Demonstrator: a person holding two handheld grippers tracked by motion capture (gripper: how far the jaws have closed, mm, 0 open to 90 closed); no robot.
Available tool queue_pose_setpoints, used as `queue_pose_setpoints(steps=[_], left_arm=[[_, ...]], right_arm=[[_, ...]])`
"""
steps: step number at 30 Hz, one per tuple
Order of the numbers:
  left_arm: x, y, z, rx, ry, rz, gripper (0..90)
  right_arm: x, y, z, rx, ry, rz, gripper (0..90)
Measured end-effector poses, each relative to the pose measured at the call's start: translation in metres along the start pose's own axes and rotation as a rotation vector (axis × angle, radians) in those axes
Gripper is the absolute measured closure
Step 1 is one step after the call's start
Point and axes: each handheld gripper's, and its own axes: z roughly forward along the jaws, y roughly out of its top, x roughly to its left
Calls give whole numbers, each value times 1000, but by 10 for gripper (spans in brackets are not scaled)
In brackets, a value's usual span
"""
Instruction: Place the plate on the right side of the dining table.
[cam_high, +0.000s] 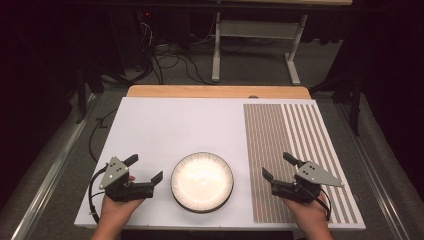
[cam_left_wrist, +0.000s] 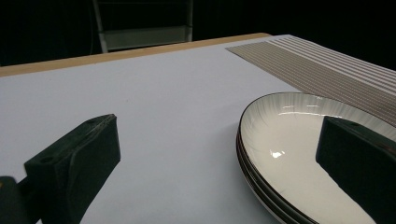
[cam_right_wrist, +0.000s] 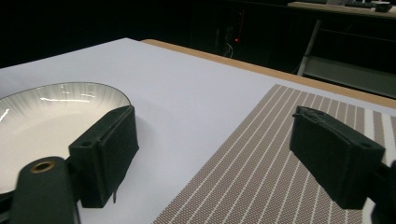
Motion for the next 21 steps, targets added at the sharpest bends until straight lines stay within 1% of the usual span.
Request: queue_pose_setpoints(steps=[1, 3, 4, 5, 8, 11, 12, 13, 15, 16, 17, 18, 20, 21], left_arm=[[0, 0, 0, 0, -1, -1, 5], [0, 0, 0, 1, -7, -6, 5], [1, 0, 0, 2, -9, -7, 5], [1, 0, 0, 3, -9, -9, 5], [1, 0, 0, 3, -10, -8, 5], [1, -1, 1, 6, -14, -11, 5], [1, 0, 1, 7, -14, -11, 5], [1, 0, 0, 6, -14, -11, 5], [1, 0, 0, 5, -15, -8, 5], [1, 0, 0, 5, -15, -8, 5], [0, 0, 0, 3, -14, -9, 5], [0, 0, 0, 4, -15, -6, 5], [0, 0, 0, 3, -14, -5, 5], [0, 0, 0, 0, -14, -6, 5]], right_arm=[[1, 1, 1, 4, 4, -8, 204], [4, 3, 3, 19, 16, -7, 241], [9, 5, 7, 40, 31, -9, 288], [9, 5, 7, 40, 31, -9, 288], [15, 7, 11, 52, 34, -32, 353], [18, 10, 14, 65, 50, -29, 417], [18, 11, 16, 68, 55, -21, 431], [18, 12, 17, 69, 64, -21, 458], [18, 15, 19, 78, 79, -5, 524], [19, 17, 21, 89, 92, -10, 566], [19, 17, 21, 89, 92, -10, 566], [20, 20, 24, 101, 106, -12, 588], [20, 21, 26, 106, 112, -14, 601], [22, 21, 27, 110, 115, -9, 602]])
